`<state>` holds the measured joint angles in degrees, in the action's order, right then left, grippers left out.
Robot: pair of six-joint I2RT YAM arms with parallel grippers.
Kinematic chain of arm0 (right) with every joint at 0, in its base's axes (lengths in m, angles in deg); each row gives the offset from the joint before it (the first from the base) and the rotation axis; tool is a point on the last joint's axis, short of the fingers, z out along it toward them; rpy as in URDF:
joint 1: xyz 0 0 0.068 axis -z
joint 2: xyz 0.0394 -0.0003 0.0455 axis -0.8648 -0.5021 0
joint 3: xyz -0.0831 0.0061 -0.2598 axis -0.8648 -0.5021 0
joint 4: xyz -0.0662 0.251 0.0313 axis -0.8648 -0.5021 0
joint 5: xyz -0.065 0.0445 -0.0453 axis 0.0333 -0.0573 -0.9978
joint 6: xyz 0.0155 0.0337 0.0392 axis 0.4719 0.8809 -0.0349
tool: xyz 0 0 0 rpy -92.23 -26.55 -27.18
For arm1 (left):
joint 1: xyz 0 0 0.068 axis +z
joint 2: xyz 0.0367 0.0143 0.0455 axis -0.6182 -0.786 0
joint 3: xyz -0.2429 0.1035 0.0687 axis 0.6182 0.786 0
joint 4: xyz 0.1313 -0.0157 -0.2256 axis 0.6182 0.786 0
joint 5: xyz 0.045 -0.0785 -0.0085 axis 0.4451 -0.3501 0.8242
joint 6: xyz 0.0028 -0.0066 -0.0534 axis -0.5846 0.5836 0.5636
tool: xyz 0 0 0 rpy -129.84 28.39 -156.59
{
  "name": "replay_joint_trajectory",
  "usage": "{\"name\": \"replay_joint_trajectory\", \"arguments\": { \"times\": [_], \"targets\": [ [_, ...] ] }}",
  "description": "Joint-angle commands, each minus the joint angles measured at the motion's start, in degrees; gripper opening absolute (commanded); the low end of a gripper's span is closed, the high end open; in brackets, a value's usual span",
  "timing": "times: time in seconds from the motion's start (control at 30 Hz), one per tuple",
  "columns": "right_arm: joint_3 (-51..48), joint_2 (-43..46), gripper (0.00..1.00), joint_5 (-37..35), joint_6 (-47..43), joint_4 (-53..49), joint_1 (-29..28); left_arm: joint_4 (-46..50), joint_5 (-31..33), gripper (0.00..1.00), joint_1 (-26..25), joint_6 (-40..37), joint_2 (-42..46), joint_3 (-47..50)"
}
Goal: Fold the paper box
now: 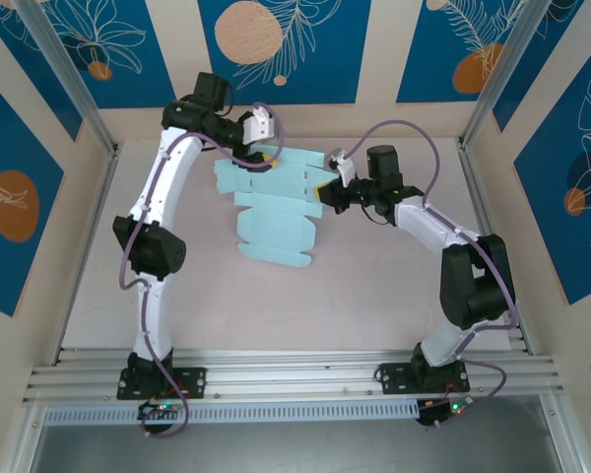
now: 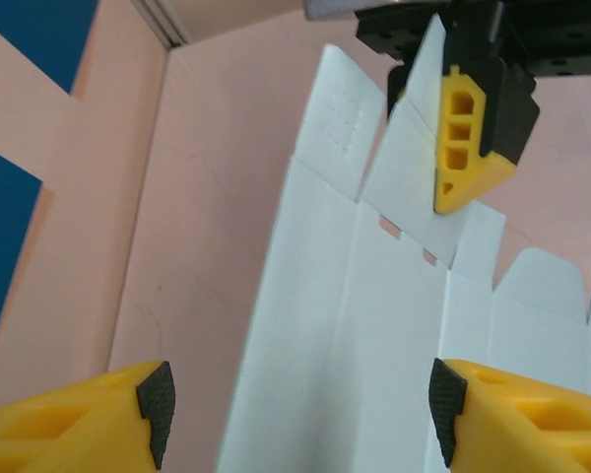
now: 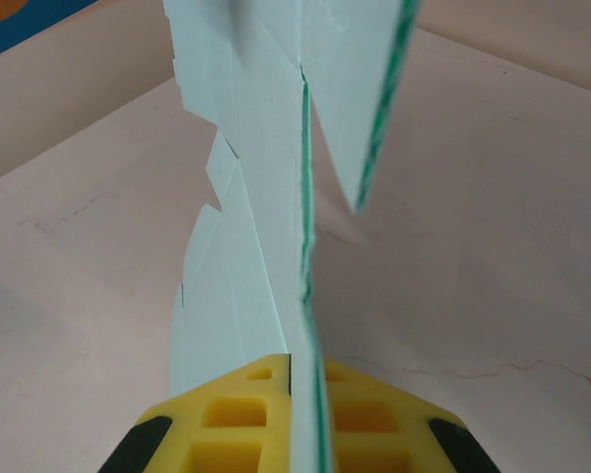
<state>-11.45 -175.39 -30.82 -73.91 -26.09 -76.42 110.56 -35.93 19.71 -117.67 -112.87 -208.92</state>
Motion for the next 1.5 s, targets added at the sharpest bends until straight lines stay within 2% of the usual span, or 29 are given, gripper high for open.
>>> {"name": "replay_joint_trajectory", "arguments": {
  "times": [0.0, 0.3, 0.47, 0.73, 0.97, 1.03, 1.1, 1.23, 1.3, 1.47],
  "targets": [
    [1.97, -0.74, 0.03, 1.47, -1.8, -1.16, -0.44, 4.1, 3.83, 0.71, -1.28, -2.71, -1.47, -2.26],
    [2.77, -1.31, 0.03, 2.27, -1.9, -1.64, -0.48, 1.57, 8.13, 0.72, -1.43, -0.11, -4.09, -5.77],
    [2.85, -1.31, 0.03, 2.01, -1.98, -1.73, -0.51, 3.85, 9.1, 0.69, -1.42, -1.01, -4.65, -6.08],
    [3.2, -1.9, 0.03, 0.79, -1.34, -1.73, -0.55, 4.61, 12.02, 0.27, -1.39, -0.99, -4.16, -6.08],
    [2.79, -2.97, 0.03, -2.98, 1.33, -0.43, -0.44, 4.28, 15.43, 0.07, -2.24, 0.23, -4.73, -5.61],
    [2.67, -3.32, 0.03, -4.13, 2.32, 0.1, -0.32, 3.85, 16.48, 0.05, -2.71, 0.54, -4.41, -4.68],
    [3.09, -3.99, 0.03, -4.93, 3.56, -0.1, 0.28, 1.44, 17.96, 0.0, -3.34, 1.84, -3.45, -2.46],
    [2.46, -4.64, 0.13, -6.35, 7.08, 0.0, 1.56, -8.44, 23.25, 0.0, -4.95, 5.26, 0.69, 7.59],
    [1.02, -4.26, 0.17, -7.6, 8.73, 0.91, 2.12, -14.95, 27.58, 0.0, -6.2, 5.84, 3.44, 15.03],
    [-2.62, -2.6, 0.36, -12.32, 12.84, 1.48, 3.19, -35.59, 37.91, 0.0, -9.82, 6.49, 10.6, 36.42]
  ]
}}
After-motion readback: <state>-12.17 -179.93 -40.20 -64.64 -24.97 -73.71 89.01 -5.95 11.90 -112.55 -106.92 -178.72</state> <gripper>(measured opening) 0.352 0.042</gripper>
